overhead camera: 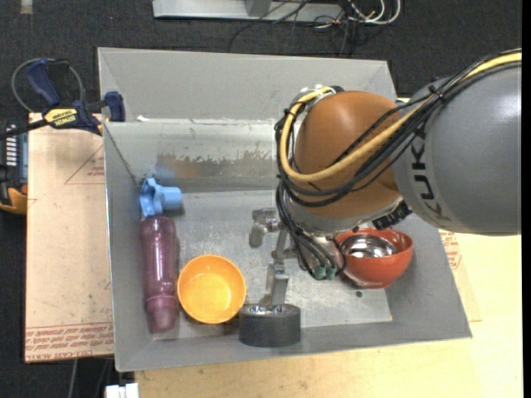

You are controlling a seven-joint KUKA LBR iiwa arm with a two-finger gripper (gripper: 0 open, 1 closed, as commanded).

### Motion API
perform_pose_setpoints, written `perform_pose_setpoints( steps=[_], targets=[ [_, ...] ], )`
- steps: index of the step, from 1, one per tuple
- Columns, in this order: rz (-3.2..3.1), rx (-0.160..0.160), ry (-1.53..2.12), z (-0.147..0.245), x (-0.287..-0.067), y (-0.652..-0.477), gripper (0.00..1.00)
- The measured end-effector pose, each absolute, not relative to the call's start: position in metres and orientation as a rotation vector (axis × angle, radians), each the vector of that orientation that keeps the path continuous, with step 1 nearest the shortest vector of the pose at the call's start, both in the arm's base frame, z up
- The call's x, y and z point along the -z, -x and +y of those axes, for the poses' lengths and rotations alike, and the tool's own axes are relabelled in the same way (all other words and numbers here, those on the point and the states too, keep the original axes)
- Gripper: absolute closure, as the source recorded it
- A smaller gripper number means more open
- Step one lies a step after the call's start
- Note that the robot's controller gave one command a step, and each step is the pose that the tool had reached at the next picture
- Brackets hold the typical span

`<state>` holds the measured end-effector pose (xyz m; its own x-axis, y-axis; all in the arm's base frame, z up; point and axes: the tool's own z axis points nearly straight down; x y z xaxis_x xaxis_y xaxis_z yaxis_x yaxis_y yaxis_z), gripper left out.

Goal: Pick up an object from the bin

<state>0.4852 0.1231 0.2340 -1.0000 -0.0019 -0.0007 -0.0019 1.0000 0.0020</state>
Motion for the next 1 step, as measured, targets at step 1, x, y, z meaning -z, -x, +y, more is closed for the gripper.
perform_pose_setpoints(
  steps=[1],
  targets=[
    [3.129, -0.009, -0.037, 0.1275, -0.2083, -0.4909, 0.00]
  ],
)
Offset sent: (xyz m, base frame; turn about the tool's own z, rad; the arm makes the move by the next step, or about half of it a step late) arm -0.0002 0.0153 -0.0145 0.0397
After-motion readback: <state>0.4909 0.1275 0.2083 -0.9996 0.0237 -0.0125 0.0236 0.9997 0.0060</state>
